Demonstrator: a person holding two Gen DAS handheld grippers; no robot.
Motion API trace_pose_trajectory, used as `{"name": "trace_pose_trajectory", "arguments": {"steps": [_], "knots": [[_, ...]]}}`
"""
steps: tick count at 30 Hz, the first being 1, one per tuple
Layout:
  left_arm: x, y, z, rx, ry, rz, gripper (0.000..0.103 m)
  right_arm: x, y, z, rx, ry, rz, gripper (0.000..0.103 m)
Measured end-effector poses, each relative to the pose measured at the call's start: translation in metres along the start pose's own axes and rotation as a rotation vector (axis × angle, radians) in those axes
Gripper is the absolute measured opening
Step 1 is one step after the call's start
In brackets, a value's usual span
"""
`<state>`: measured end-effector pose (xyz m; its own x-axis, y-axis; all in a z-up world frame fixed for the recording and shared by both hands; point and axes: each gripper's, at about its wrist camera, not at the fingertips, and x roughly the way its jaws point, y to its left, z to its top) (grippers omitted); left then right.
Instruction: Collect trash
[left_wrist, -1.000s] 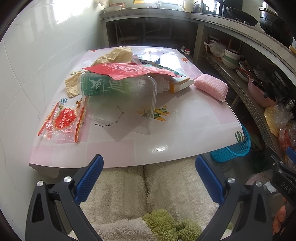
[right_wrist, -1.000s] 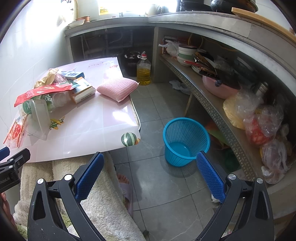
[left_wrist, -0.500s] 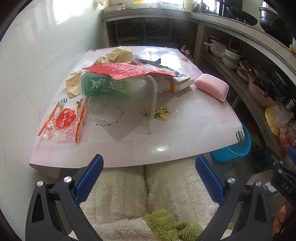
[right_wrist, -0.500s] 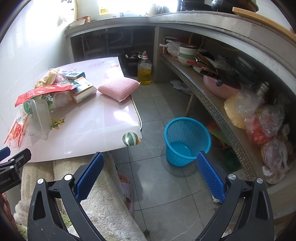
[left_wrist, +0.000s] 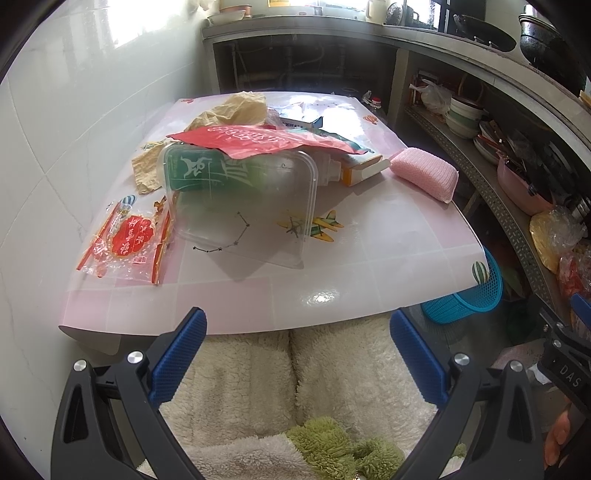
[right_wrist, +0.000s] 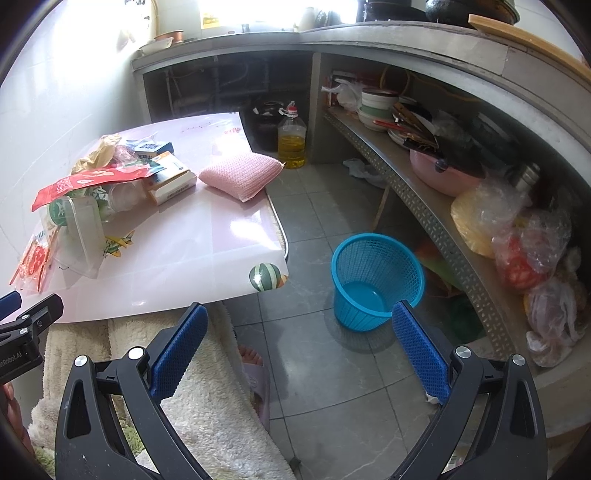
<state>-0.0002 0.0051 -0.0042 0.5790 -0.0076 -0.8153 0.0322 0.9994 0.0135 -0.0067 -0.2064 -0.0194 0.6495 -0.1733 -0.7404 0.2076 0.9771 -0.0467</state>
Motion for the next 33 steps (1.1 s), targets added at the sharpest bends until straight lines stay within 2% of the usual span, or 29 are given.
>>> {"name": "trace_pose_trajectory", "arguments": {"steps": [33], "knots": [[0.0099, 0.0058, 0.0004, -0.006, 0.003, 0.007, 0.097, 0.0064, 0.0073, 0.0062, -0.021, 0.012, 0.018, 0.095]]}}
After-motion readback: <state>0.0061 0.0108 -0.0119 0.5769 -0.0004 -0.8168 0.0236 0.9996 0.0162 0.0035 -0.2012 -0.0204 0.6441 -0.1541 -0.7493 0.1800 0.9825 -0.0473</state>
